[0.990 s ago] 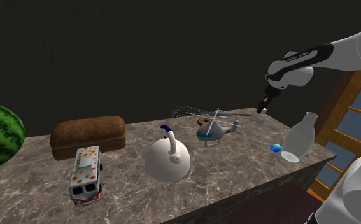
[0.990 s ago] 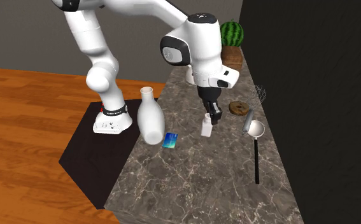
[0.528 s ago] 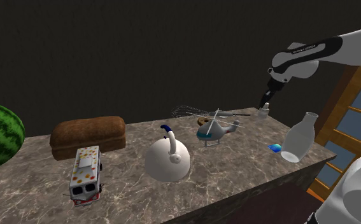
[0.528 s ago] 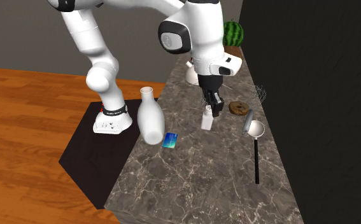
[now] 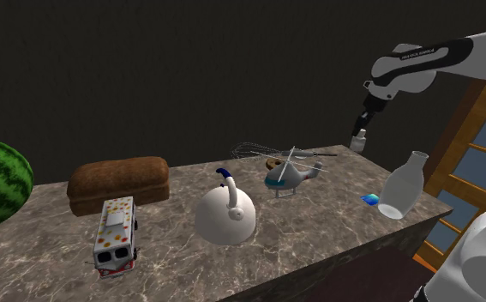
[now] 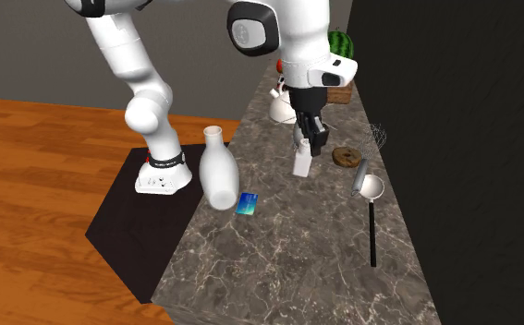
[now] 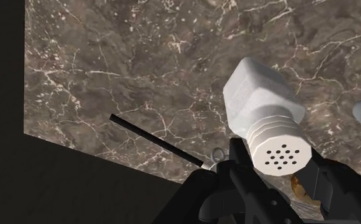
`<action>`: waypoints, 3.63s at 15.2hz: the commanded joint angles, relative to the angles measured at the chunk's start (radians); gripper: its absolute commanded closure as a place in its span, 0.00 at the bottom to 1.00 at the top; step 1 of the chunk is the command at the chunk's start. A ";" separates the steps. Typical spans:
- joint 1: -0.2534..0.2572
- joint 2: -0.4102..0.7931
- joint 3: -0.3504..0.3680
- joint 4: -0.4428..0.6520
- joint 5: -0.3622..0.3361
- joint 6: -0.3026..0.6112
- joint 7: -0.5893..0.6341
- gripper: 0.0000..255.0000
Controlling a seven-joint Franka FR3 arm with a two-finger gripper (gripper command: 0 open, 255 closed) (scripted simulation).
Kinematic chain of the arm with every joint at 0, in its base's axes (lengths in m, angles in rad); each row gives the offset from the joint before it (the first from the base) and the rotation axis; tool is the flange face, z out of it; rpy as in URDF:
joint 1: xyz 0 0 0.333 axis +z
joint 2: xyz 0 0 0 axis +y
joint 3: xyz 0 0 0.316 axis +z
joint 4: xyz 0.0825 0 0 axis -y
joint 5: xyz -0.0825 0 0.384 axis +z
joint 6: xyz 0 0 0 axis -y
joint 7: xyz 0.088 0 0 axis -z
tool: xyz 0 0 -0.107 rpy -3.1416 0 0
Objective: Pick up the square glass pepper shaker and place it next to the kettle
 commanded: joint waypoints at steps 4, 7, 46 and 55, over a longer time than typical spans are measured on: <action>0.001 -0.010 0.005 0.059 -0.008 -0.067 0.013 1.00; 0.001 -0.013 0.008 0.096 -0.011 -0.107 0.018 1.00; 0.144 -0.429 0.605 -0.180 -0.060 -0.228 0.774 1.00; 0.206 -0.376 0.790 -0.129 -0.010 -0.226 0.995 1.00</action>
